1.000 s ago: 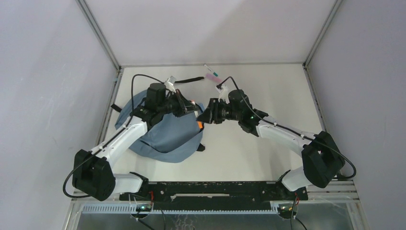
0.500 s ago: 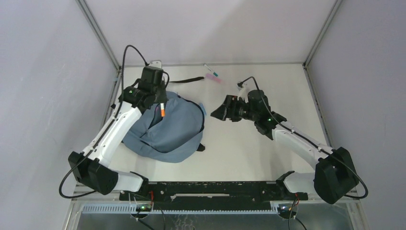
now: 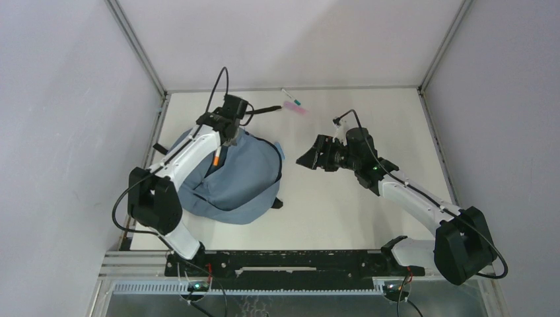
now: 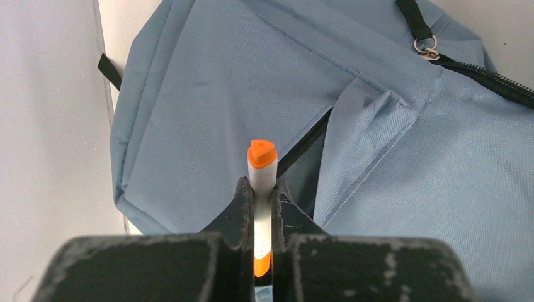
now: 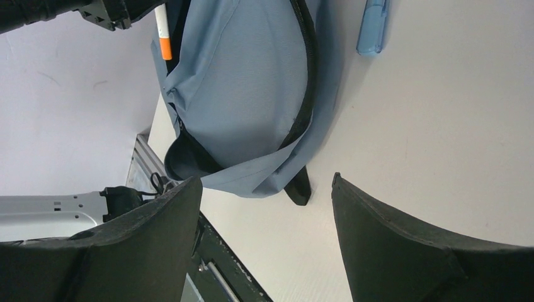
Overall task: Pack the student bag
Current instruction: Place the stationery in the student bag, then pick up the stationery from the center of the board.
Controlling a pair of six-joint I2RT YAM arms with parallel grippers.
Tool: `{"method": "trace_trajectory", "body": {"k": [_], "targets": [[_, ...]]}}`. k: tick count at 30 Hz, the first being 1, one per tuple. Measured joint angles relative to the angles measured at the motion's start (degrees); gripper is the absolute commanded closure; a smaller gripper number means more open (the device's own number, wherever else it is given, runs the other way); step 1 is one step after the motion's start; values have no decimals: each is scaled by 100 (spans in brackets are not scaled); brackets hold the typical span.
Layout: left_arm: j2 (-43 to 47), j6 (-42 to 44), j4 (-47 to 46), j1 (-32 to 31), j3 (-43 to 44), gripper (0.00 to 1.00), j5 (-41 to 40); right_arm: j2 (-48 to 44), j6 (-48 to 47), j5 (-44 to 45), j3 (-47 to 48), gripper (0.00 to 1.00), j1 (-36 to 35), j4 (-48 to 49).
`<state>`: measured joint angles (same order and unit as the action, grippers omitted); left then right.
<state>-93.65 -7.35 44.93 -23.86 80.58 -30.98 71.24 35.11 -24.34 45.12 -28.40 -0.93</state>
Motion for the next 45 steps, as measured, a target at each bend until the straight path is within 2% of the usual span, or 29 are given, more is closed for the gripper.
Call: {"method": "trace_trajectory", "body": {"k": [3, 4, 6, 7, 10, 19, 24, 29, 32, 38, 45], "targets": [[-107, 42, -48, -39, -9, 99, -94, 0, 20, -20, -11, 17, 20, 24], [-129, 42, -57, -63, -15, 94, -142, 0, 26, -22, -15, 18, 20, 31], [-208, 37, -44, -160, -15, 66, -317, 0, 55, -28, -28, 17, 22, 50], [-249, 46, -24, -208, -15, 57, -411, 0, 74, -33, -35, 18, 22, 72], [-490, -42, 125, -398, -4, 40, -752, 0, 109, -59, -42, 18, 26, 118], [-402, -297, 557, -472, -2, 40, -839, 0, 118, -85, -42, 18, 35, 118], [385, -474, 715, -472, 11, 41, -664, 42, 127, -105, -42, 21, 66, 170], [1427, -739, 616, -468, 83, 40, 85, 356, -13, 343, 136, 21, 13, -149], [1947, -1025, 313, -463, 26, 40, 911, 1023, -269, 992, 833, 24, -61, -798], [2435, -1541, -229, -463, -435, 39, 2162, 2634, -667, 1858, 2400, 27, -111, -1467], [2575, -1777, -275, -435, -802, 38, 2618, 4566, -962, 2496, 4533, 24, -313, -2387]]}}
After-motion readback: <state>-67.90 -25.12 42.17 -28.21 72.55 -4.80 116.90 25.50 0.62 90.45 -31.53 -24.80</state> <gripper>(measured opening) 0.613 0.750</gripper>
